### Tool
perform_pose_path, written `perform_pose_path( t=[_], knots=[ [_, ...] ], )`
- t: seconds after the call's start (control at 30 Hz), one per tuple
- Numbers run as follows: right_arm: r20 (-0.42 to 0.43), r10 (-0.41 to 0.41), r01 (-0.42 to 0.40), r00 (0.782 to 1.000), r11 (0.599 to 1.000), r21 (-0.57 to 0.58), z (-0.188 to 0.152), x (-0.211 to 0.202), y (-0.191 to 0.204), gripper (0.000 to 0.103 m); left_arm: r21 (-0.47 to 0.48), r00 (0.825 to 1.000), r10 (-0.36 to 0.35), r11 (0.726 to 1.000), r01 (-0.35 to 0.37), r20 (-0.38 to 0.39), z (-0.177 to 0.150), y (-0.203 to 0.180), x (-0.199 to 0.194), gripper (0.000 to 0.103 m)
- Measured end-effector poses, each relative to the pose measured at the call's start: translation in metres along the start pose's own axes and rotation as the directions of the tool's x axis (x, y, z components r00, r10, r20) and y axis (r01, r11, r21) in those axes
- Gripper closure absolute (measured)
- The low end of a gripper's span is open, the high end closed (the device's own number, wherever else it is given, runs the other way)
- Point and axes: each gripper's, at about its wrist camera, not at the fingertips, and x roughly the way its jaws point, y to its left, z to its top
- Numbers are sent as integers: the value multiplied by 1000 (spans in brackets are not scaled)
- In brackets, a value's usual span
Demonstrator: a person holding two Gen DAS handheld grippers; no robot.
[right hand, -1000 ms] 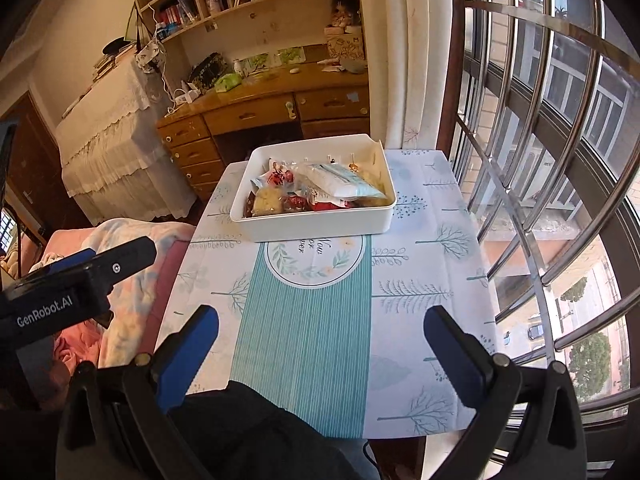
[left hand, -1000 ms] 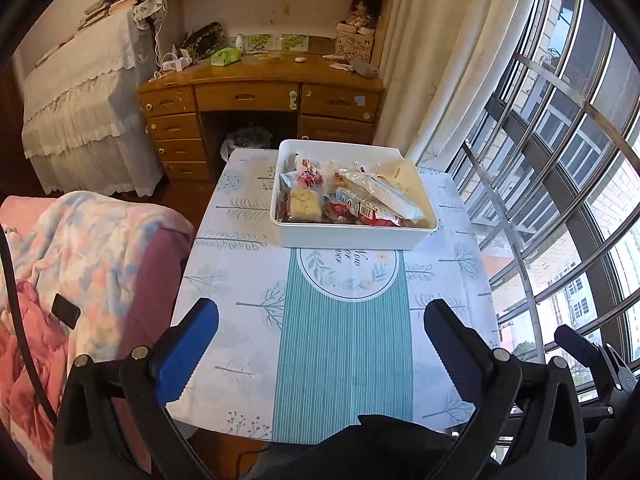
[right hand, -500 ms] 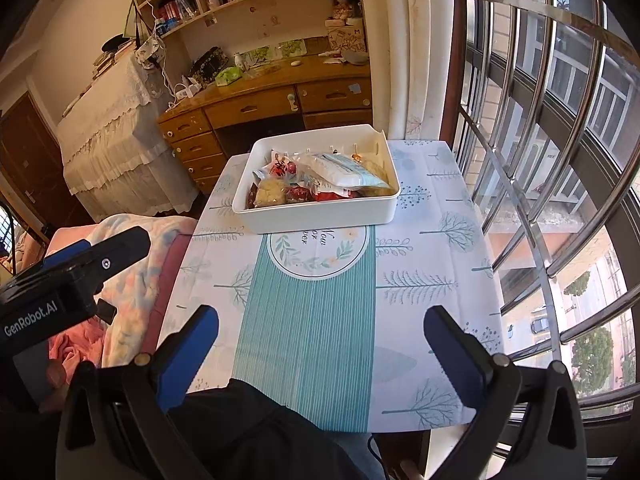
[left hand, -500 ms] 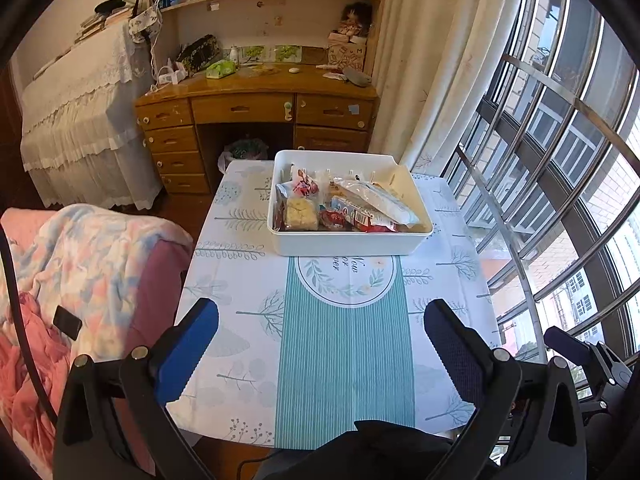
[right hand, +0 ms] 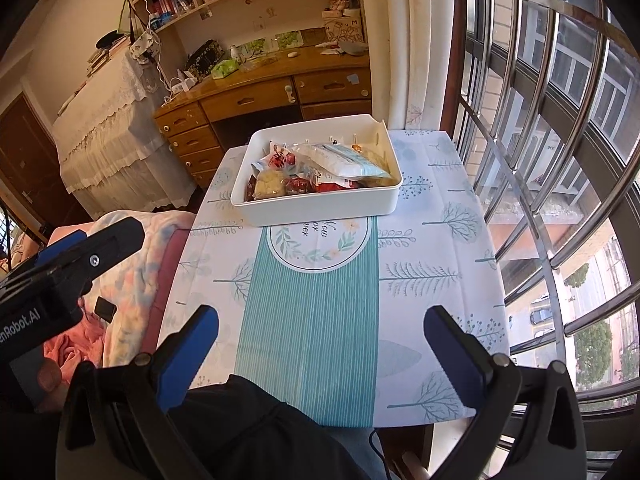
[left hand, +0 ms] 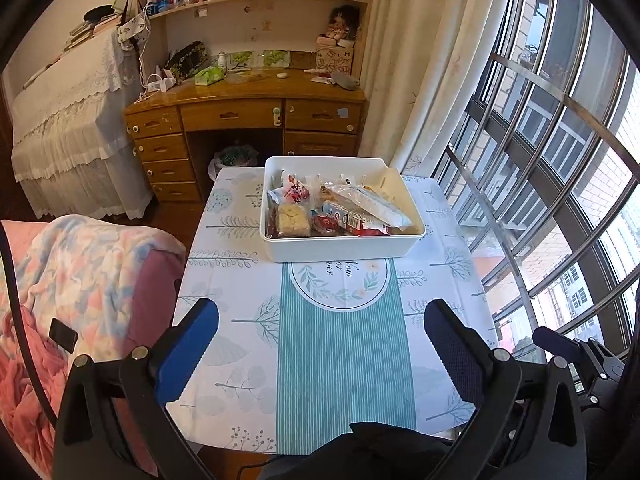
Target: Organize snacks
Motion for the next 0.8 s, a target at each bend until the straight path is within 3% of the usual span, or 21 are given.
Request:
perform_pose_path(
  t=[0.8],
  knots=[
    [-20, 5, -5, 1000, 1000, -3, 0, 6, 6, 0, 3, 1000, -5, 1000, 5, -5, -4, 7, 0, 1]
  ],
)
